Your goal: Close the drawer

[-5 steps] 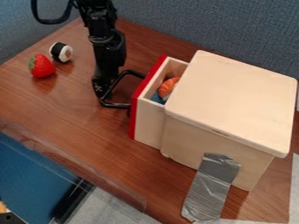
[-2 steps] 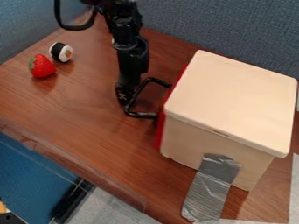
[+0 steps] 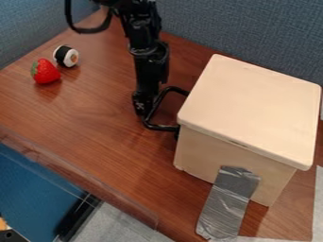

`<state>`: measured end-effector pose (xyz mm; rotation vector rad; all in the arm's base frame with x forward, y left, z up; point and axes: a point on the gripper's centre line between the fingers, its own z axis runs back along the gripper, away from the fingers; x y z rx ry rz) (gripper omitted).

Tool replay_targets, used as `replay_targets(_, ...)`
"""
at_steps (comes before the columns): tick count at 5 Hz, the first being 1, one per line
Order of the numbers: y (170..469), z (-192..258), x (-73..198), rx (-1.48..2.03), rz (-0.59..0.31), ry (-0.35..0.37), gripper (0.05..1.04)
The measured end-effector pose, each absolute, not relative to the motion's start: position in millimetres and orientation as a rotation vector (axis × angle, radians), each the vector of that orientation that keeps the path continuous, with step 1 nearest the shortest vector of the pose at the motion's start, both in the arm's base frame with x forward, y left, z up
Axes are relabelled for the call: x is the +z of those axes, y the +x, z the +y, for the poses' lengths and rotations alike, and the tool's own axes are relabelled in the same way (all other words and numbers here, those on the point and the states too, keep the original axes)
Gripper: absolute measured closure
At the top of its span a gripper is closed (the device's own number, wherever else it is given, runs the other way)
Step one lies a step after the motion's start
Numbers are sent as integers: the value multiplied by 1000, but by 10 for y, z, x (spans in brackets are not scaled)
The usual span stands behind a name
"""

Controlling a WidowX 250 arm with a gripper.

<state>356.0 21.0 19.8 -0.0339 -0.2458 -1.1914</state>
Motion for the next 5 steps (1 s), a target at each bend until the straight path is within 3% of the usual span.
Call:
replay_targets(1, 3572, 219, 196, -1172, -258, -32, 84)
replay_targets(4, 3716, 1229, 598, -559, -212, 78, 84)
replay_targets(5, 3617, 1513, 729, -413, -180, 73, 84)
